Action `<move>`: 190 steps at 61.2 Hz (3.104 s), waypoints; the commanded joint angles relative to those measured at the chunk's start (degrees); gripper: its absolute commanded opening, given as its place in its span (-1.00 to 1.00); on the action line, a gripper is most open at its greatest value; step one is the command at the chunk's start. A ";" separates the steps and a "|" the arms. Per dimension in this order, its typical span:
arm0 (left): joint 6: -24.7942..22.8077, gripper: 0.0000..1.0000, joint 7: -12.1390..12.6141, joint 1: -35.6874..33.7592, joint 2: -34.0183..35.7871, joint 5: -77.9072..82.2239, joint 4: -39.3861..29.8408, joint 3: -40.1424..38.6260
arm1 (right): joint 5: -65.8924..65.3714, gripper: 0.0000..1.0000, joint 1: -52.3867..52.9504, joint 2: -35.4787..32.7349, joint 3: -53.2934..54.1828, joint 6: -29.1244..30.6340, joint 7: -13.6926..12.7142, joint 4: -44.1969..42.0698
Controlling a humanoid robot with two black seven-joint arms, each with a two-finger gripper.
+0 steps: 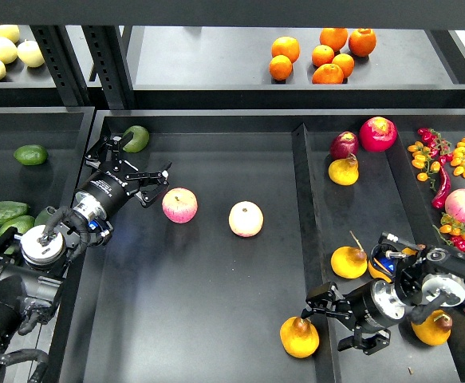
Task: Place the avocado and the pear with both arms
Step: 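Lower the right gripper around the yellow pear and close it, then lift the pear and set it among the other yellow pears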
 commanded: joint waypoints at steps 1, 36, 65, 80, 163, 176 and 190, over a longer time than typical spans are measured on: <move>0.00 0.99 0.01 0.00 0.00 -0.01 -0.10 -0.08 | -0.01 1.00 0.05 1.17 0.07 -0.01 0.00 -1.17; 0.00 0.99 0.01 0.00 0.00 0.08 -0.45 -0.08 | -0.88 0.89 -0.21 3.37 0.07 -0.01 0.00 -3.11; 0.00 0.99 -0.08 0.08 0.00 0.08 -0.71 -0.08 | -0.97 0.77 -0.21 5.12 0.24 -0.01 0.00 -5.04; 0.00 0.99 0.01 0.44 0.00 0.08 -0.89 -0.08 | -1.06 0.68 -0.21 5.65 0.33 -0.01 0.00 -6.18; 0.00 0.99 0.01 1.32 0.00 0.25 -0.97 -0.08 | -0.09 -0.92 -0.30 6.88 3.76 -0.01 0.00 -6.71; 0.00 0.99 0.01 1.75 0.00 0.25 -0.97 -0.08 | 1.05 -0.92 0.40 6.88 6.66 -0.01 0.00 -6.45; 0.00 0.99 0.01 1.84 0.00 0.25 -0.97 -0.08 | 6.49 -0.92 5.85 3.90 7.27 -0.01 0.00 -5.92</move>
